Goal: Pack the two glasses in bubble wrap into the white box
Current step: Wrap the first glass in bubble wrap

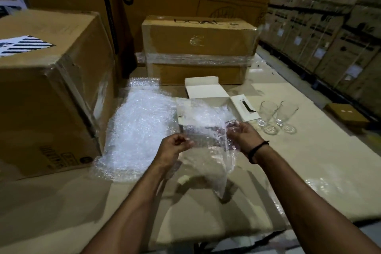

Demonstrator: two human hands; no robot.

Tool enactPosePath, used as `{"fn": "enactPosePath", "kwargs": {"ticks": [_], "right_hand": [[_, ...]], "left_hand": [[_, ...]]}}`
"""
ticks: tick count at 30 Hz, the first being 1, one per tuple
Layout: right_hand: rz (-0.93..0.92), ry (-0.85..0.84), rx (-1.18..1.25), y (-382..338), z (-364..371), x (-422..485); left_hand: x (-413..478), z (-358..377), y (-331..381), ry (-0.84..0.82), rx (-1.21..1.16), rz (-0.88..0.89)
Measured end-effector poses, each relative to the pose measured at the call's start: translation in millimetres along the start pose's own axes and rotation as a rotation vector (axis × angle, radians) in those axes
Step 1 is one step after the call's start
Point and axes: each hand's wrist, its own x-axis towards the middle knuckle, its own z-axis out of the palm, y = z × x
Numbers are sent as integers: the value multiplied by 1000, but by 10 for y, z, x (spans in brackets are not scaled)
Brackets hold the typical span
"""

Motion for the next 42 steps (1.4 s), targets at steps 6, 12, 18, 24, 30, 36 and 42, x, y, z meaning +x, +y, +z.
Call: {"fn": "enactPosePath", "kwargs": {"ticks": [6, 12, 18, 24, 30, 36, 42], "right_hand": [[-17, 236, 50, 216, -580, -80], [61, 247, -31, 463, -1028, -157], [133, 137, -45, 645, -1335, -126], [-4, -25, -19, 668, -1544, -182], [-205, 19, -174, 555, -1626, -62], [-458, 52, -550, 363, -1706, 76], [-328, -164, -209, 148, -1619, 166]], "left_hand": [[48, 386, -184, 110, -81, 8], [23, 792, -458, -89, -114, -63], [-78, 1055, -410, 31, 59, -4], [-177, 1126, -351, 203, 139, 104], [-198, 1257, -188, 400, 457, 307], [-118, 1242, -46, 468, 795, 535], [-14, 1133, 125, 409, 457, 369]]}}
